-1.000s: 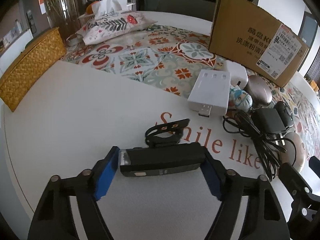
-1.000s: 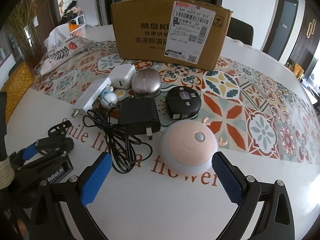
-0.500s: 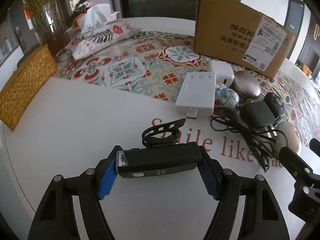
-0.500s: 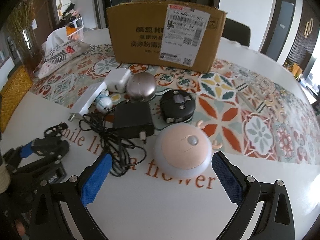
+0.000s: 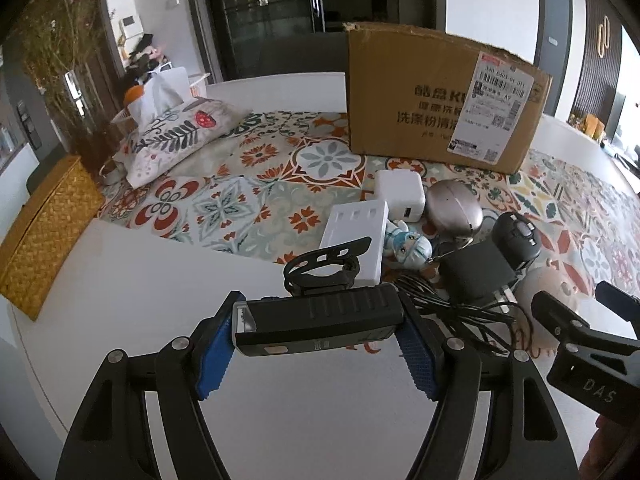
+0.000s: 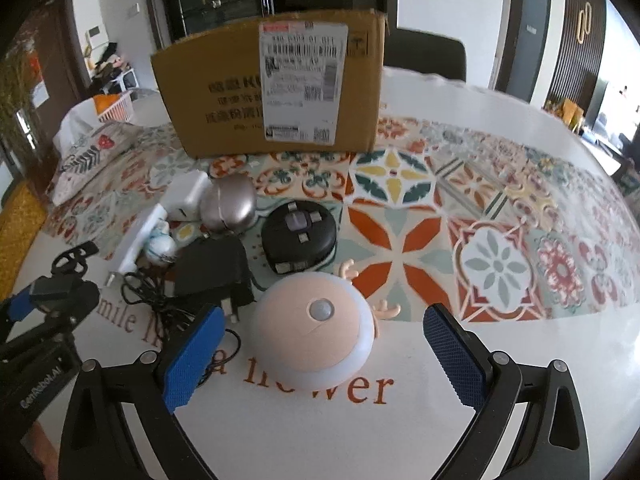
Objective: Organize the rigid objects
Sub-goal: 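Grasp the black bike light with the left tool while the right tool grasps the pink round lamp, then carry both held items into the cardboard box and open both tools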
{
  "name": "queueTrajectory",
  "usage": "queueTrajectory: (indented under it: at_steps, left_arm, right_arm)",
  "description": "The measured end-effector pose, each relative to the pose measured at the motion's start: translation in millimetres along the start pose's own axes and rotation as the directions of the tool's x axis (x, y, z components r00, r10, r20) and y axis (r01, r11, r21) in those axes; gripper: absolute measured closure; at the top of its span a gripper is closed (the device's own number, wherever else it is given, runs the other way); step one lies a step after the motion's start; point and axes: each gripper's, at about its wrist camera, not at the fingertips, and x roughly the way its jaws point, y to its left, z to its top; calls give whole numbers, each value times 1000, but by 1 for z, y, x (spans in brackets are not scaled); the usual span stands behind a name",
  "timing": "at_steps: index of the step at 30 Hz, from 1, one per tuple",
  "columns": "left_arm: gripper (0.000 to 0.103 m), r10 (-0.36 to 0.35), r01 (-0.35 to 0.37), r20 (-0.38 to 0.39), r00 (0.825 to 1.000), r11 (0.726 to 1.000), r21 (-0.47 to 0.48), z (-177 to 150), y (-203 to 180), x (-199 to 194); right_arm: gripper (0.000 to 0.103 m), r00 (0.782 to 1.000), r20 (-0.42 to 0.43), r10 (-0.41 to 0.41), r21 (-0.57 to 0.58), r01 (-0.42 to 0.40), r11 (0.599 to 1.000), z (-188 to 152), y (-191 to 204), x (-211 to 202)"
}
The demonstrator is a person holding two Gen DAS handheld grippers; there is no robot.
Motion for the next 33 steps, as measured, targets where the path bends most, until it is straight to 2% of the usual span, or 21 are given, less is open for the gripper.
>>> queueTrajectory:
  at_steps: [10, 15, 22, 33]
  left_arm:
    - [30, 21, -20, -5, 1000, 999, 40, -1, -3, 9]
    - [30, 5, -4, -7, 1000, 998, 60, 0, -3, 9]
    - [30, -46, 45, 16, 999, 994, 98, 5, -4, 0]
    - [30, -179, 165, 52, 983, 966, 199, 32, 8, -33]
  right_arm:
    - [11, 999, -43, 4, -32, -6, 999, -7, 4, 28]
    - [26, 999, -41, 9, -36, -10, 999, -10, 5, 29]
    - [27, 999, -46, 4, -9, -5, 1000, -13, 5, 20]
    - [27, 998, 12, -62, 34, 62, 998, 0, 18, -33]
